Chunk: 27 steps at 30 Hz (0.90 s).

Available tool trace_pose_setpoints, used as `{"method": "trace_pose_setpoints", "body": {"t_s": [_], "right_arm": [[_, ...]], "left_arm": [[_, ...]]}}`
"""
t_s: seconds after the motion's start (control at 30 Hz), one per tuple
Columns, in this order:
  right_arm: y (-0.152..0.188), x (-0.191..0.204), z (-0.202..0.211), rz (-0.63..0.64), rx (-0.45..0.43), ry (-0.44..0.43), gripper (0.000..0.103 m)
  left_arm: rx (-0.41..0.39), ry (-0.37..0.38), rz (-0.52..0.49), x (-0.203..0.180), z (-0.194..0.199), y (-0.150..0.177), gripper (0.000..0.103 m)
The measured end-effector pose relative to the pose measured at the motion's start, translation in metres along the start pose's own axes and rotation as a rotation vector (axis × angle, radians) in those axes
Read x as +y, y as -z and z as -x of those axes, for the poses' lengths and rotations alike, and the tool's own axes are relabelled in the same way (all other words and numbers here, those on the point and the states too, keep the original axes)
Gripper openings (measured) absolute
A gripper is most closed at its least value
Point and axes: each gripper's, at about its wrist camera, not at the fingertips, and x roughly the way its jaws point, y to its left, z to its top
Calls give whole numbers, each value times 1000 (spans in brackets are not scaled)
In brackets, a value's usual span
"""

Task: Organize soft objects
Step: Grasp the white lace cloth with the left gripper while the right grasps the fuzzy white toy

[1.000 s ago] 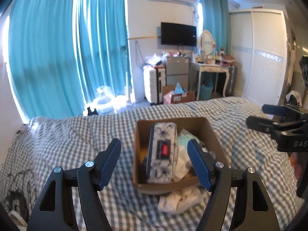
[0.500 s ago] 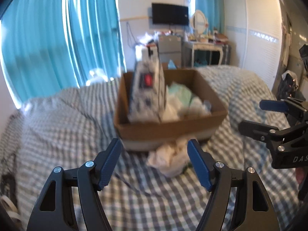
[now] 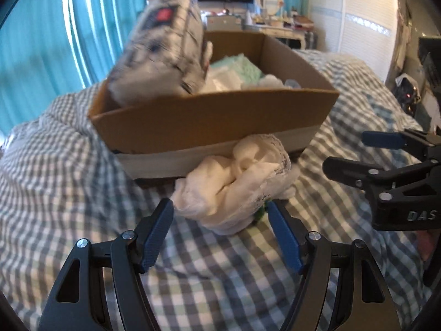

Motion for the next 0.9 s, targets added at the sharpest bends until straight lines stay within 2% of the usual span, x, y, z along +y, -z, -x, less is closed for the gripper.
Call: {"method": "trace_pose_setpoints", "body": {"t_s": [0.17,0.23,0.27,0.37,0.57,0.63,0.77,0.9], "right_arm": [[0,-6,3,-31,-8,3,93],[1,-5,2,-30,-6,9,93],[2,-5,2,-27,-3,11,93],[4,0,1,-12,-3,18,93],[11,14,6,30,-23,1,93],[11,20,10,35,-26,-33,93],[7,37,7,73,4,-90,93],[-4,61,-12,89,72,-101,93]], "left_arm": [[1,24,25,1,-14,-11,68],[-13,46,47,2,-15,-14,47],[-13,58,52,2,-15,-15,33],[-29,63,59,4,-9,-13,14],[-74,41,125,24,22,-4,11],[-94,19,156,35,34,-3,11],[-113,-24,205,54,45,-3,11],[-80,-96,198,60,40,0,11]]}}
